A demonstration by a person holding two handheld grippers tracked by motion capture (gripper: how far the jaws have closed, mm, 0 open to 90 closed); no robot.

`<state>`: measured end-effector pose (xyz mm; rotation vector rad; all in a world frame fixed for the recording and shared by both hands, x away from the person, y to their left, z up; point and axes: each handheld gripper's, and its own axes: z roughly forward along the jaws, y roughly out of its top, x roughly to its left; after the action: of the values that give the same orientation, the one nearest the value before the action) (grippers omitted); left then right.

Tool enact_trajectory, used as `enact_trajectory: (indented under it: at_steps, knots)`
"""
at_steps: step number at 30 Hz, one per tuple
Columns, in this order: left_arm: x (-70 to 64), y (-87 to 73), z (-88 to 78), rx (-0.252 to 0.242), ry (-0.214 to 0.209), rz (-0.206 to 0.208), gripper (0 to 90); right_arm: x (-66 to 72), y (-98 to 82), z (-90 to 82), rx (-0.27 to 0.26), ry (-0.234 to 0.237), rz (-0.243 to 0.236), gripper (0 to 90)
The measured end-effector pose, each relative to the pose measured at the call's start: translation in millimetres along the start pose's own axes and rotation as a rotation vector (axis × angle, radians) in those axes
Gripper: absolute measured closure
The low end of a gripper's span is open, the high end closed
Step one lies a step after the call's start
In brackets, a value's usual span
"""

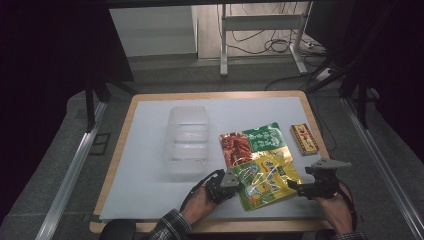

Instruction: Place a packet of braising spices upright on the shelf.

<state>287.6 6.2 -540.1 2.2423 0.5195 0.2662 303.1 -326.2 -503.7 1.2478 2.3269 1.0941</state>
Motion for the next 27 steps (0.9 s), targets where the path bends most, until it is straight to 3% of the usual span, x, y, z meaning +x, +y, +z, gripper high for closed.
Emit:
enact_trajectory:
  at_steps: [3,11,17,21,25,27]
  knots:
    - [1.9,-1.0,-0.5,-0.003,-0.022,-0.028,90.0,-0.1,-1.3,5.7,0.031,0.037,0.018,7.9]
    - [3.3,-1.8,-1.8,0.004,-0.036,-0.023,90.0,-2.0,0.5,16.7,0.038,0.116,0.068,8.5]
    - [4.0,-2.4,-2.1,0.002,-0.048,-0.032,90.0,-1.2,3.2,27.7,0.067,0.181,0.074,11.5]
    - [4.5,-2.6,-2.2,0.001,-0.052,-0.036,90.0,-0.4,6.2,30.8,0.067,0.190,0.079,12.5]
    - [4.8,-2.9,-2.2,-0.001,-0.054,-0.040,90.0,-2.3,7.4,30.3,0.054,0.217,0.127,12.9]
    - [5.0,-2.9,-2.2,-0.001,-0.056,-0.042,90.0,-2.7,8.7,28.0,0.023,0.242,0.150,14.0]
